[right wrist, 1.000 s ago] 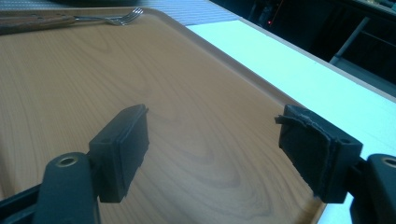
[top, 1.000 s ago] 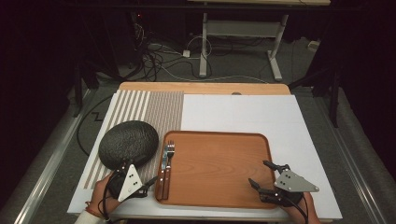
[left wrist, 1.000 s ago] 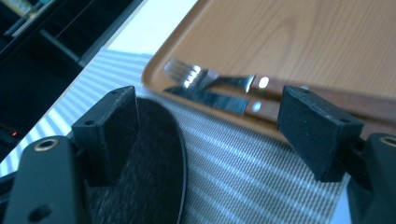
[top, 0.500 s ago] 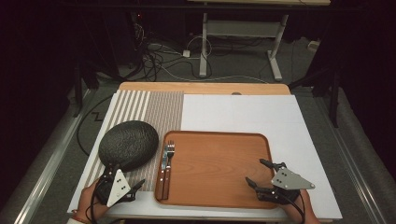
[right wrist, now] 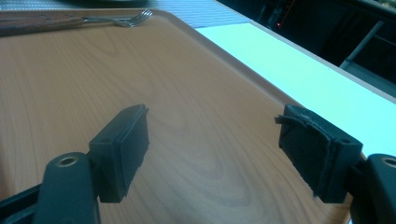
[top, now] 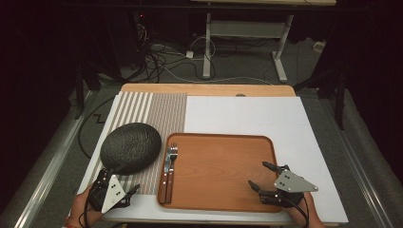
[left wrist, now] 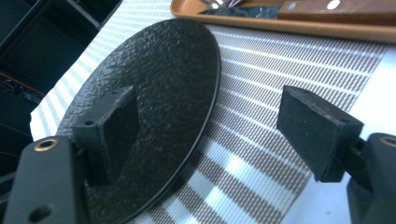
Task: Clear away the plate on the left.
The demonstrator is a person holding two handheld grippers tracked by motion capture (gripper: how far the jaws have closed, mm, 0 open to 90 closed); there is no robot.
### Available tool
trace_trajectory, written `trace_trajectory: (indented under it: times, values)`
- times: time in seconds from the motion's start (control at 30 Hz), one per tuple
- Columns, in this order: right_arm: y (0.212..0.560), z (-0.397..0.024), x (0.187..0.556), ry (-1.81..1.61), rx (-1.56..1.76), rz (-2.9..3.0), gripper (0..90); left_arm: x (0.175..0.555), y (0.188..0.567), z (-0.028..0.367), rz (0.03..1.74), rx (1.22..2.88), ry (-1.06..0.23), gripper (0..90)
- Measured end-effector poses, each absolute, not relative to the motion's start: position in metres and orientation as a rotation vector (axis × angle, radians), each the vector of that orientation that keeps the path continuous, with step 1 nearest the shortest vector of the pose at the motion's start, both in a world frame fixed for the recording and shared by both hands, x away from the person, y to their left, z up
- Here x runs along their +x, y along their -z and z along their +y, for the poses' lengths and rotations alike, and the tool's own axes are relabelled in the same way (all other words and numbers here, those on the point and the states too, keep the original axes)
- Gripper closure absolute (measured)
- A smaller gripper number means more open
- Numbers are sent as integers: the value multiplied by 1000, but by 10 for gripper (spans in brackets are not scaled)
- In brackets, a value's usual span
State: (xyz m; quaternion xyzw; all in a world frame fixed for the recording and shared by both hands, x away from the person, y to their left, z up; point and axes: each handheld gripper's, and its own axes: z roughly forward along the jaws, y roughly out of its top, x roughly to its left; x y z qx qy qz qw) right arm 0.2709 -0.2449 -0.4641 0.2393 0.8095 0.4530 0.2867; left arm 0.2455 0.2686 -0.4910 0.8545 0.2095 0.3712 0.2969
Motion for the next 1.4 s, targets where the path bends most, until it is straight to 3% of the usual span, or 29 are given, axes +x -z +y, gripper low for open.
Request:
trace_trajectory:
  times: [0.7,0.97,1.07,1.2,1.4]
  values:
    - [464,-243,265,-1203,624,2170,249,256,491,317,582,2435,-1143,208]
    - [465,-241,265,-1195,621,2179,251,269,497,326,560,2481,-1171,268]
    - [466,-241,265,-1196,628,2176,251,274,499,326,520,2497,-1222,302]
    - [466,-241,265,-1193,631,2176,251,278,511,324,382,2495,-1381,434]
    - [466,-241,266,-1191,635,2173,251,280,520,319,204,2501,-1558,437]
